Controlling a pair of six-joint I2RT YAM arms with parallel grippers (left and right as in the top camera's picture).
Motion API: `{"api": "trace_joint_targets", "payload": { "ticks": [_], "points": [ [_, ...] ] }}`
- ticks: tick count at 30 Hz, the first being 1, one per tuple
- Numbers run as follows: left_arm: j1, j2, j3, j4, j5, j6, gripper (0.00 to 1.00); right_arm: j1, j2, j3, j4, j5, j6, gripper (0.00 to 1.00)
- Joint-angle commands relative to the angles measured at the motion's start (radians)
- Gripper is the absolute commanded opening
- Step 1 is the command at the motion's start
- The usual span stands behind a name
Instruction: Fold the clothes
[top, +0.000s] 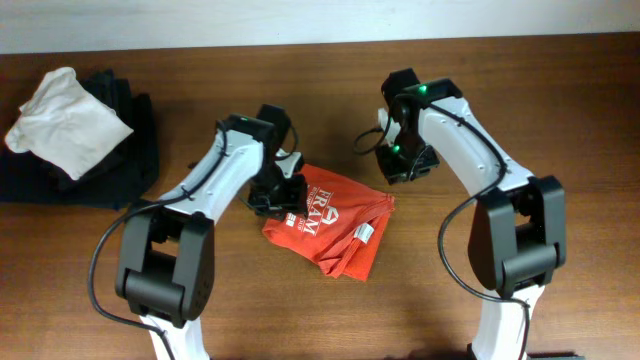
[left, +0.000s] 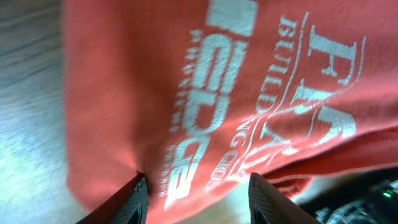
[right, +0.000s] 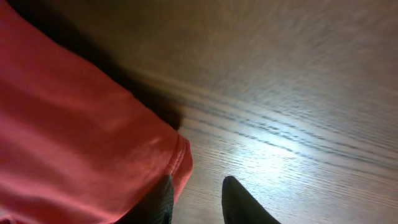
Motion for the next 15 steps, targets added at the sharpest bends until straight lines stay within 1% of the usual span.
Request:
{"api": "trace_joint_targets", "payload": {
  "ticks": [1, 5, 9, 10, 12, 15],
  "points": [
    [-0.014, 0.034, -0.058, 0.035, -0.042, -0.032, 0.51, 0.001, 0.016, -0.047, -0.007, -0.045, -0.022, 0.30],
    [-0.013, 0.040, -0.102, 0.119, -0.053, -0.039, 0.52, 0.009, 0.016, -0.126, 0.027, -0.071, -0.023, 0.30],
    [-0.013, 0.040, -0.114, 0.193, -0.149, -0.058, 0.52, 0.035, 0.016, -0.231, 0.086, -0.142, -0.034, 0.30],
    [-0.009, 0.040, -0.113, 0.226, -0.171, -0.058, 0.55, 0.046, 0.016, -0.253, 0.092, -0.151, -0.034, 0.30],
    [0.010, 0.040, -0.113, 0.304, -0.180, -0.058, 0.58, 0.071, 0.016, -0.284, 0.097, -0.151, -0.032, 0.30],
    [0.066, 0.040, -0.113, 0.440, -0.172, -0.058, 0.60, 0.115, 0.016, -0.294, 0.095, -0.172, 0.004, 0.30]
  ]
}}
